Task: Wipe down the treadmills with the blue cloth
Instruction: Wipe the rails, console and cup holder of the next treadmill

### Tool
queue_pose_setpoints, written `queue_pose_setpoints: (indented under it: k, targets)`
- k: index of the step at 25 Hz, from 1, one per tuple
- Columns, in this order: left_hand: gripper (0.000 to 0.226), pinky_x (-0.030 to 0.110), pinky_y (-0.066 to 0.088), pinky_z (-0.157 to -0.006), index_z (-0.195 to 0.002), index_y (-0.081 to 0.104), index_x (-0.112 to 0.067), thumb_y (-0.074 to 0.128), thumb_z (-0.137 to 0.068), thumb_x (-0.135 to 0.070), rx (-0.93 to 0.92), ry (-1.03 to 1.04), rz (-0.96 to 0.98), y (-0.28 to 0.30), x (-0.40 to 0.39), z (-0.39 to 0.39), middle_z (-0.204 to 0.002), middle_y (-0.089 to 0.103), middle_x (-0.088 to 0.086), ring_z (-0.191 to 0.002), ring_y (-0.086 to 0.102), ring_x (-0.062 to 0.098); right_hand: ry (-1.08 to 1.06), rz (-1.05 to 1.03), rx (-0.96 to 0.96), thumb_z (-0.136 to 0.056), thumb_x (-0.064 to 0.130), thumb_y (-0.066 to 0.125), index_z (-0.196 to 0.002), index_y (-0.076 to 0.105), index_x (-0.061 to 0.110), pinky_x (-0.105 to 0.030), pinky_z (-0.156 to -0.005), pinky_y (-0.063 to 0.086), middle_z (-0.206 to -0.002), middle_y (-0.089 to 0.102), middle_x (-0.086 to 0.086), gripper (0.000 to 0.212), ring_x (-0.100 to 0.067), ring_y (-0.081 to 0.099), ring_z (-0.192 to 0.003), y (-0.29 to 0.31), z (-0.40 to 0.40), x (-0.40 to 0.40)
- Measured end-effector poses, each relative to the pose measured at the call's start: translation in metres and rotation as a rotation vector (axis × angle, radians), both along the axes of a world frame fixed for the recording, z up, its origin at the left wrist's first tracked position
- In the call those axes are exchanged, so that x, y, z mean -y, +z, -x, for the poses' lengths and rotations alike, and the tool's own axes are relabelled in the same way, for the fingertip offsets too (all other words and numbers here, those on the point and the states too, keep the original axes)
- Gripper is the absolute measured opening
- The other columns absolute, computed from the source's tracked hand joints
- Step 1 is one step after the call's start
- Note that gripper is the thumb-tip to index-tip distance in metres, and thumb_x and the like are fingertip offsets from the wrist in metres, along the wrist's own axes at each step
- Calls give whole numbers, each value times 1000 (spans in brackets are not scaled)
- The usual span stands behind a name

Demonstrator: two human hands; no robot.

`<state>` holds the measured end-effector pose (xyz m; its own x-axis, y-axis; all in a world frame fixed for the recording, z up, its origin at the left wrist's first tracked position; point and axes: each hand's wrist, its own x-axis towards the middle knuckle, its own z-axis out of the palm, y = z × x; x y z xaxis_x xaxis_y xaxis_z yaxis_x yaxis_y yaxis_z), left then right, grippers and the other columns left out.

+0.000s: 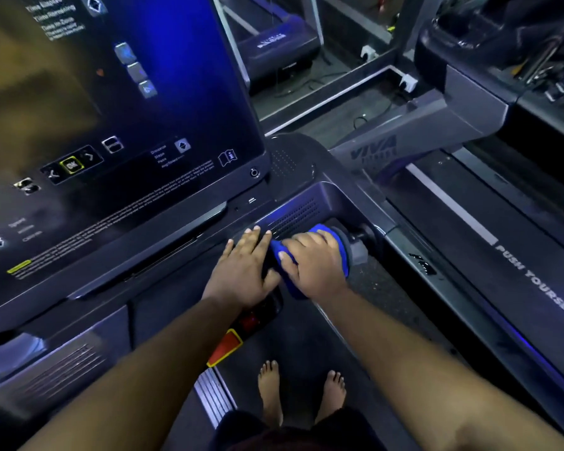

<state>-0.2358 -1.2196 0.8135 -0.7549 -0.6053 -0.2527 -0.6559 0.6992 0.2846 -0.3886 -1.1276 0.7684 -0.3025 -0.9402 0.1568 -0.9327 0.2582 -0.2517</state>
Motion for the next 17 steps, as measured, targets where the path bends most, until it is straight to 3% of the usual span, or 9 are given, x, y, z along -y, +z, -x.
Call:
queue_pose_setpoints:
  k: [2,3,5,7,12,14,17]
  targets:
    - [90,46,8,-124,-157,20,-17,23,-77,-59,-18,6,-10,-1,1,0,-165,18,9,-153,9,21,-33,63,21,-101,51,36,-124,63,26,-45,-108,34,-124,64,6,44,-20,56,-118,-13,-7,-21]
    - [89,46,8,-124,-157,20,-17,24,-78,-58,-16,7,-10,-2,2,0,-165,17,9,-153,9,21,20,61,30,-100,54,36,-123,64,26,-45,-104,37,-121,66,5,45,-20,59,-115,-12,2,-17]
    - [91,46,7,-124,-157,21,-17,23,-77,-59,-13,6,-15,-1,2,-1,-165,17,10,-153,9,21,193,-68,-28,-95,59,36,-98,70,25,-44,-91,40,-93,73,2,49,-24,66,-91,2,28,8]
    - [93,46,7,-124,-157,23,-16,20,-74,-60,-20,6,-11,0,0,0,-165,18,10,-153,10,22,254,-210,-109,-91,62,29,-82,67,25,-46,-94,37,-83,70,3,54,-22,65,-86,14,45,27]
    - [90,44,7,-125,-157,23,-18,25,-77,-60,-10,10,2,-4,1,-1,-165,17,9,-153,9,20,52,-43,-69,-96,61,36,-117,62,28,-51,-107,31,-115,64,8,48,-20,56,-114,-5,15,-15]
    - [90,43,6,-124,-157,23,-18,25,-77,-60,-8,8,-5,-2,1,1,-165,17,9,-153,9,21,113,-32,-80,-95,64,33,-110,64,26,-47,-98,38,-102,66,4,51,-23,61,-102,-3,30,-13]
    - [90,43,5,-124,-157,22,-18,23,-76,-59,-11,2,1,-1,2,0,-165,16,9,-154,8,21,211,-321,29,-87,73,27,-74,57,21,-38,-70,46,-75,66,-1,61,-29,64,-77,19,66,27]
